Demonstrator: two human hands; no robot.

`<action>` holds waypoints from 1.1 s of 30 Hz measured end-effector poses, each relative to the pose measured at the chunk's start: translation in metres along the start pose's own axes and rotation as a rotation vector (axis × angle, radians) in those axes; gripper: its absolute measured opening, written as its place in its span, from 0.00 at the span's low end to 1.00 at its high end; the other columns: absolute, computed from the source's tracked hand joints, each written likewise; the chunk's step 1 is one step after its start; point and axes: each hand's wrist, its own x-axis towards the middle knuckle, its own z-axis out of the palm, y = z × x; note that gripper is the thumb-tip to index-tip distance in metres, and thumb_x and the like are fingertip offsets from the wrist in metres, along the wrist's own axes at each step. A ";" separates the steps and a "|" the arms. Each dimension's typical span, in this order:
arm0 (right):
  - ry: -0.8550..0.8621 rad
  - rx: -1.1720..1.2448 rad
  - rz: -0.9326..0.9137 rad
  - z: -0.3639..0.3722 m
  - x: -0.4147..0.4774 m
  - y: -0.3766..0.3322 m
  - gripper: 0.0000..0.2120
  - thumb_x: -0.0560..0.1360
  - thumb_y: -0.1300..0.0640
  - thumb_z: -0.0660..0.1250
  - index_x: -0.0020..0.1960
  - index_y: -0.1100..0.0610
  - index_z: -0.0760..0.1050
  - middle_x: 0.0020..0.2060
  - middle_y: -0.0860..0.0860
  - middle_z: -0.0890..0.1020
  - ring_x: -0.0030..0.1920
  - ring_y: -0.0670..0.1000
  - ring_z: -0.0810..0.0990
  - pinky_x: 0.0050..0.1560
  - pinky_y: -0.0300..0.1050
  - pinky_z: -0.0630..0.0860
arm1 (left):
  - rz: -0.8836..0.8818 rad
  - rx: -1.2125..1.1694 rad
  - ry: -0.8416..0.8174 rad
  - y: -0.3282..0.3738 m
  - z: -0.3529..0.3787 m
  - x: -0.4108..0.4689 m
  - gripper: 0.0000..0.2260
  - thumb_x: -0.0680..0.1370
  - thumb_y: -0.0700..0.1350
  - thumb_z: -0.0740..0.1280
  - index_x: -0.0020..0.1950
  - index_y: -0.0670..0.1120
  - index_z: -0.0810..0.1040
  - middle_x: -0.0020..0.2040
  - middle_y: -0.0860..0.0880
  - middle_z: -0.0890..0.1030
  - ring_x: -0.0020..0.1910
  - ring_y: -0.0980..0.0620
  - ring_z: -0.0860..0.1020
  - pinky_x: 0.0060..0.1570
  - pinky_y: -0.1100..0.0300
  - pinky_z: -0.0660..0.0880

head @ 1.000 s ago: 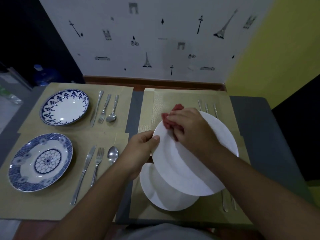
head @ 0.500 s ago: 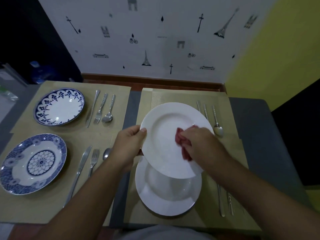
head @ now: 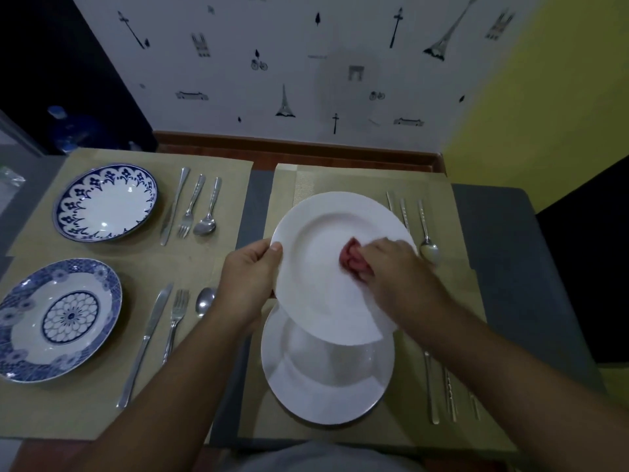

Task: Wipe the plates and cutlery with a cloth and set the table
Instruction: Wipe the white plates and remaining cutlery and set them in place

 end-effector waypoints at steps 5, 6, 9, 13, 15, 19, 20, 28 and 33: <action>-0.117 0.147 -0.257 0.033 -0.018 -0.030 0.16 0.71 0.53 0.74 0.57 0.55 0.79 0.52 0.52 0.81 0.51 0.55 0.76 0.55 0.48 0.74 | -0.010 0.047 -0.046 -0.010 0.007 0.003 0.12 0.83 0.44 0.63 0.47 0.51 0.86 0.44 0.42 0.86 0.41 0.45 0.84 0.41 0.45 0.82; -0.101 0.173 -0.278 0.036 -0.001 -0.032 0.15 0.71 0.52 0.73 0.57 0.55 0.80 0.52 0.52 0.81 0.51 0.55 0.77 0.55 0.48 0.73 | -0.026 0.042 -0.050 -0.012 0.007 0.005 0.13 0.83 0.43 0.63 0.47 0.52 0.87 0.43 0.43 0.86 0.41 0.46 0.84 0.39 0.47 0.82; -0.056 0.187 -0.226 0.030 0.044 -0.018 0.14 0.73 0.49 0.68 0.56 0.54 0.80 0.52 0.53 0.81 0.52 0.56 0.77 0.55 0.49 0.73 | -0.064 0.007 -0.041 -0.012 0.005 0.011 0.13 0.83 0.43 0.64 0.46 0.52 0.87 0.43 0.45 0.87 0.39 0.48 0.83 0.37 0.54 0.80; 0.011 0.064 0.015 0.021 0.050 0.016 0.10 0.73 0.56 0.70 0.53 0.57 0.80 0.49 0.55 0.81 0.49 0.60 0.76 0.48 0.49 0.70 | -0.106 -0.063 -0.007 -0.008 0.001 0.027 0.10 0.83 0.45 0.64 0.53 0.49 0.86 0.47 0.45 0.86 0.42 0.47 0.84 0.37 0.56 0.80; -0.028 0.060 0.046 0.026 0.037 0.016 0.07 0.72 0.57 0.70 0.50 0.56 0.80 0.47 0.55 0.81 0.48 0.58 0.77 0.45 0.48 0.70 | -0.105 -0.061 0.014 -0.006 0.003 0.039 0.10 0.83 0.45 0.64 0.53 0.49 0.86 0.46 0.45 0.86 0.42 0.47 0.83 0.36 0.56 0.79; -0.164 0.215 -0.090 0.045 0.029 0.004 0.06 0.72 0.59 0.69 0.49 0.53 0.79 0.43 0.51 0.79 0.45 0.56 0.76 0.44 0.48 0.72 | -0.136 -0.074 0.024 0.000 0.012 0.061 0.09 0.82 0.45 0.65 0.52 0.47 0.86 0.46 0.44 0.86 0.40 0.48 0.82 0.37 0.56 0.80; -0.179 0.238 -0.121 0.047 0.036 0.003 0.06 0.72 0.59 0.69 0.49 0.53 0.79 0.42 0.50 0.79 0.44 0.56 0.76 0.44 0.48 0.72 | -0.149 -0.080 0.011 0.002 0.014 0.067 0.09 0.82 0.45 0.65 0.53 0.46 0.85 0.47 0.43 0.86 0.41 0.47 0.82 0.39 0.55 0.80; 0.015 0.333 0.018 0.030 0.093 0.015 0.15 0.73 0.59 0.71 0.59 0.57 0.81 0.52 0.53 0.82 0.51 0.52 0.77 0.54 0.45 0.76 | -0.262 -0.148 0.001 0.015 0.025 0.129 0.11 0.83 0.43 0.63 0.62 0.45 0.80 0.55 0.45 0.84 0.52 0.44 0.84 0.42 0.51 0.84; 0.031 0.283 0.062 0.044 0.110 0.031 0.15 0.72 0.63 0.72 0.59 0.57 0.81 0.52 0.54 0.82 0.51 0.54 0.77 0.52 0.49 0.77 | -0.375 -0.164 0.042 0.009 0.027 0.150 0.11 0.83 0.43 0.64 0.64 0.46 0.78 0.55 0.45 0.83 0.52 0.44 0.83 0.46 0.47 0.84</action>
